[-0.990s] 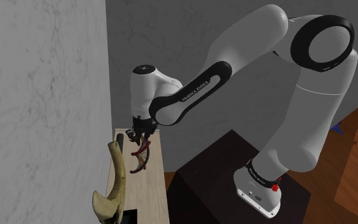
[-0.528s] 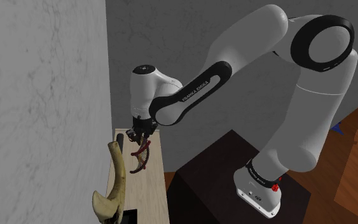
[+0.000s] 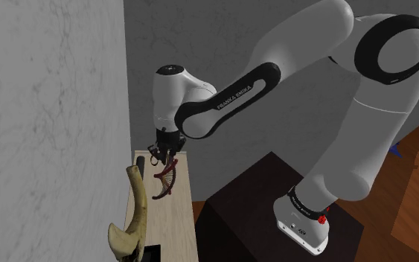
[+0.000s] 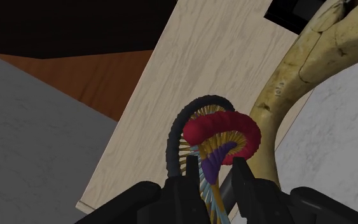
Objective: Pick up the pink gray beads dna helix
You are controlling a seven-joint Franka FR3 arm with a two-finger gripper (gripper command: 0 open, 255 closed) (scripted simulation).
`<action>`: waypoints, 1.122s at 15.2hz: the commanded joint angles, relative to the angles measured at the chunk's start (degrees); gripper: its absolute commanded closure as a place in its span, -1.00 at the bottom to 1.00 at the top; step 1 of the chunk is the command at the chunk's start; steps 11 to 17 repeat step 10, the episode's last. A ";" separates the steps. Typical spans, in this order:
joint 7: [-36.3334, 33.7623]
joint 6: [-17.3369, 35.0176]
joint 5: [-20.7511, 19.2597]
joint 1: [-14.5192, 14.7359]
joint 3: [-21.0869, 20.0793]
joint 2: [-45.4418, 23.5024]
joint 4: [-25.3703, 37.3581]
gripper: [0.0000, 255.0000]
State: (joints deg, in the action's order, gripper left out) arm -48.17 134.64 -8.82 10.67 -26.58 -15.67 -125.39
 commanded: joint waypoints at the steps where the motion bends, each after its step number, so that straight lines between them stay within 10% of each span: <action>1: 0.47 -1.33 0.80 -0.20 -0.37 1.14 0.32 1.00; 17: 2.30 -6.14 3.53 -0.95 -1.29 5.20 1.58 1.00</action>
